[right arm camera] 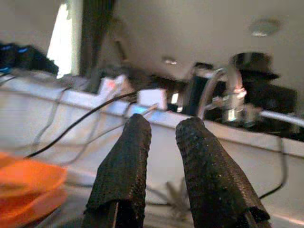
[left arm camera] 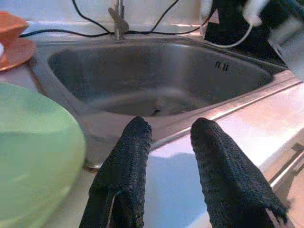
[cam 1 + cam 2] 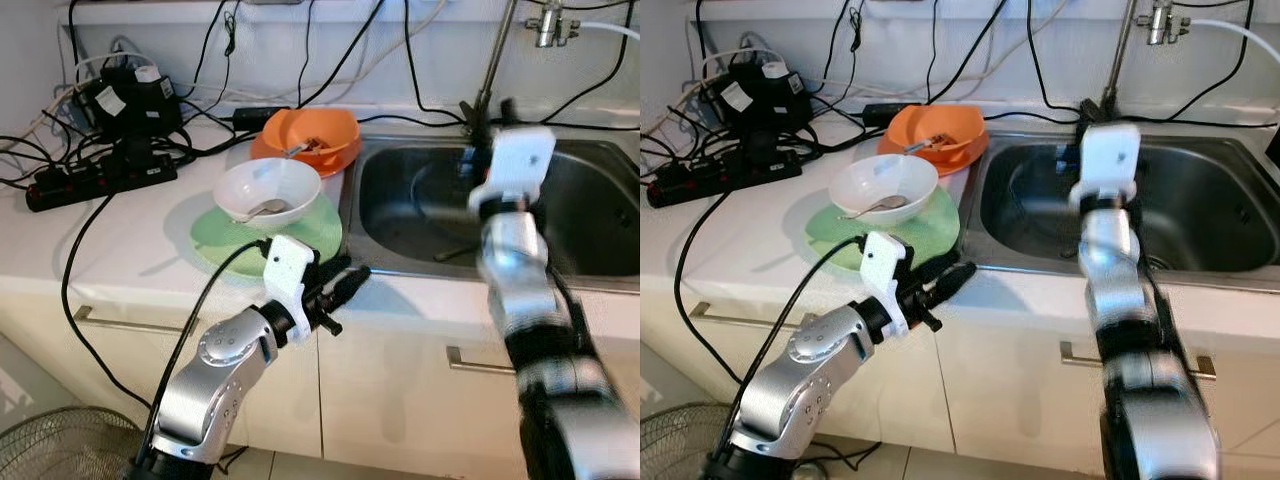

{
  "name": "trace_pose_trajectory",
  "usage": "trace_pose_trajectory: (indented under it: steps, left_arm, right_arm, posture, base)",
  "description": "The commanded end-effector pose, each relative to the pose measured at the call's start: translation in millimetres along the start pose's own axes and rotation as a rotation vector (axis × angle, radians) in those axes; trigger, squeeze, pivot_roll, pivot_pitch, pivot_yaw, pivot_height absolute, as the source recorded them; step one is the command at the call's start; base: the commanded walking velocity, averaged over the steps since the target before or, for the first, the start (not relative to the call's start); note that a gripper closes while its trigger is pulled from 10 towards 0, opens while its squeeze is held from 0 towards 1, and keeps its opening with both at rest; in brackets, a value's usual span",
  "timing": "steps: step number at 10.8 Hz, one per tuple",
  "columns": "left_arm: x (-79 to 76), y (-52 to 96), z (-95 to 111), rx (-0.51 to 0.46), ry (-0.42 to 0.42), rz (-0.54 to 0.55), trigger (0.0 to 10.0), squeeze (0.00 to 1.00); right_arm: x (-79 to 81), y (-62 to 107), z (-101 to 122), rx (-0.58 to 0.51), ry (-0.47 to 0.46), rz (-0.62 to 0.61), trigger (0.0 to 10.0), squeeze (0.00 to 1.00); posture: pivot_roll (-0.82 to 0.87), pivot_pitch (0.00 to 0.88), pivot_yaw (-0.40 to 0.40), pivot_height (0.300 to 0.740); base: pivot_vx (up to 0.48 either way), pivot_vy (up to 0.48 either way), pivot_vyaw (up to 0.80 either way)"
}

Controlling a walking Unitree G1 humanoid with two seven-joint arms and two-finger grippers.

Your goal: Kitchen organization

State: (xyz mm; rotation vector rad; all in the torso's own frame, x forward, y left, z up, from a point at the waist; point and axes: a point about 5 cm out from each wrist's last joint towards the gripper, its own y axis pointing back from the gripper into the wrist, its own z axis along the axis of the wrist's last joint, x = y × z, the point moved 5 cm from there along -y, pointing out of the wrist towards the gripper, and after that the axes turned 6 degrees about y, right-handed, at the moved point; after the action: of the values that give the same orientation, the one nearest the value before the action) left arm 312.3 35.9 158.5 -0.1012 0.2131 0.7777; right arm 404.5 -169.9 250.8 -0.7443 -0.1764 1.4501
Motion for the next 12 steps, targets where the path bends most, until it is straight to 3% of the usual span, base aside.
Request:
trace_pose_trajectory:
  steps: [1, 7, 9, 12]
  left_arm:
    - [4.0, -0.8, 5.4, -0.016, -0.015, 0.015, 10.0, 0.0]
    - [5.9, 0.2, 5.5, -0.028, -0.011, 0.017, 10.0, 0.0]
    - [5.1, -0.1, 4.4, -0.022, -0.015, 0.006, 10.0, 0.0]
    - [5.5, -0.3, 6.0, -0.02, -0.024, 0.001, 10.0, 0.0]
  right_arm:
    - [4.3, 5.3, 6.5, -0.014, -0.027, 0.044, 10.0, 0.0]
    - [12.6, 67.2, 19.4, 0.016, -0.218, 0.311, 10.0, 0.0]
    - [25.1, 84.1, 16.5, 0.053, -0.295, 0.406, 10.0, 0.0]
    - [39.3, 102.2, -1.5, 0.141, -0.322, 0.44, 10.0, 0.0]
  posture:
    - [0.06, 0.028, 0.068, 0.74]
    - [0.04, 0.019, 0.079, 0.74]
    - [0.03, 0.009, 0.087, 0.74]
    - [0.04, 0.006, 0.095, 0.74]
  base:
    - [0.0, 0.0, 0.0]
    - [0.0, 0.0, 0.0]
    - [0.0, 0.0, 0.0]
    - [0.0, 0.0, 0.0]
